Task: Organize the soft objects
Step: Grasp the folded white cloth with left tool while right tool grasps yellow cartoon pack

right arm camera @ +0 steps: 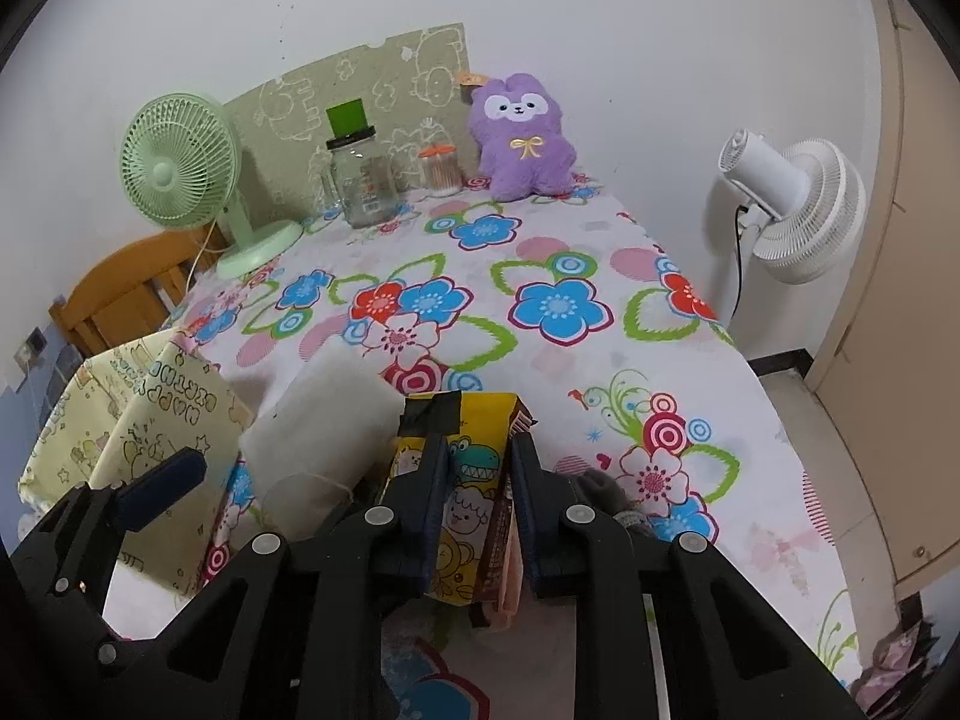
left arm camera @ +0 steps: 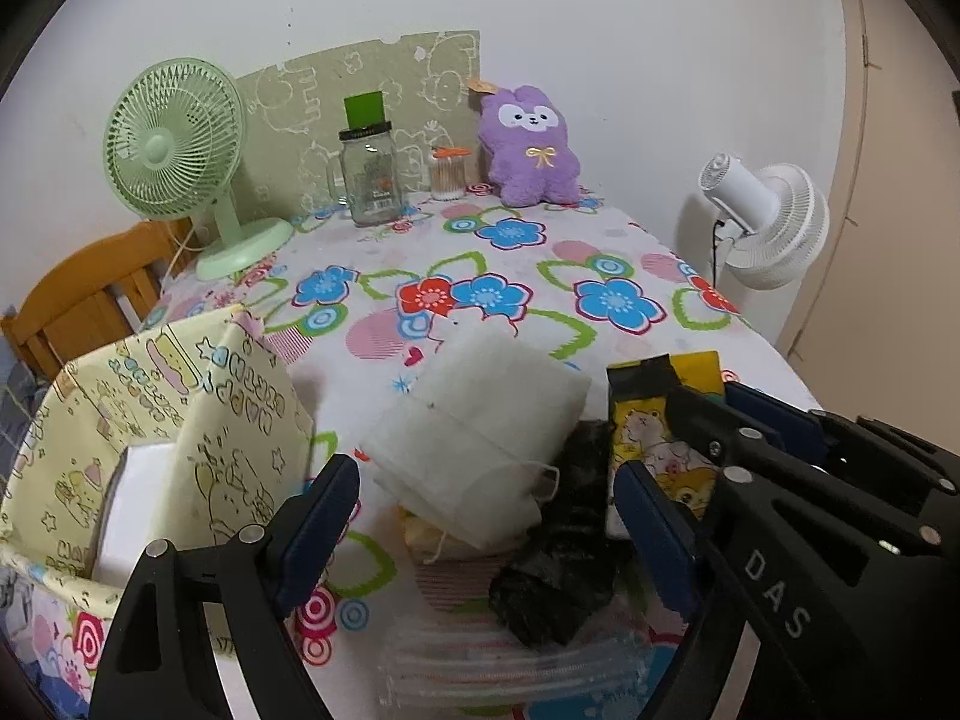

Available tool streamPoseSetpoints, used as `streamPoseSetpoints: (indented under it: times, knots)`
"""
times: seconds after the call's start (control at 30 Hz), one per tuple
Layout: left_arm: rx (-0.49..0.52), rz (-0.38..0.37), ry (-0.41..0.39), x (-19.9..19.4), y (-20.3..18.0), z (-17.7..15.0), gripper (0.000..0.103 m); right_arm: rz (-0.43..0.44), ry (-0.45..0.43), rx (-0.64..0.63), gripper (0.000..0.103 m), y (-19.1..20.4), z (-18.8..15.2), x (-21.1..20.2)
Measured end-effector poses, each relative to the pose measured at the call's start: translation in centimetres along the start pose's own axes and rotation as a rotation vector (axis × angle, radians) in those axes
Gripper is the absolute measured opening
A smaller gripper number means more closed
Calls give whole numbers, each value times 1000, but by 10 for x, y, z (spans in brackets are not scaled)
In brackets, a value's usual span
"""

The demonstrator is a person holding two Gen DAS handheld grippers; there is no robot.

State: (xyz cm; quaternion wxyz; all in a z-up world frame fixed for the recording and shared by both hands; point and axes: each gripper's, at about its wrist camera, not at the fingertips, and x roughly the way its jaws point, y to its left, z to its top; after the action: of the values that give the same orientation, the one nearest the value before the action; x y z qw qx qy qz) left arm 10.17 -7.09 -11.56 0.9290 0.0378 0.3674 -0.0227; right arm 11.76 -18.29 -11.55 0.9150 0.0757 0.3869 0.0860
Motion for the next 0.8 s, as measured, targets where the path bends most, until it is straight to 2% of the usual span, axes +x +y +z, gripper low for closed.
streamPoseSetpoints:
  times: [0.2,0.3,0.37,0.43,0.67,0.73,0.8]
  knots:
    - [0,53,-4,6,3,9,88,27,8,13,29,-1,6,3]
    - [-8,68,-4,12,6,12,88,31,11,10,44,0,9,5]
    - [-7,77,1,17,7,14,88,27,6,5,61,1,10,6]
    - [2,79,6,23,6,14,88,25,11,-3,65,3,11,8]
    - [30,62,41,41,4,10,88,7,80,27,65,-1,7,28]
    - [34,56,49,45,4,9,85,10,97,41,65,-3,6,34]
    - [37,46,53,46,4,8,76,19,103,54,58,-4,4,37]
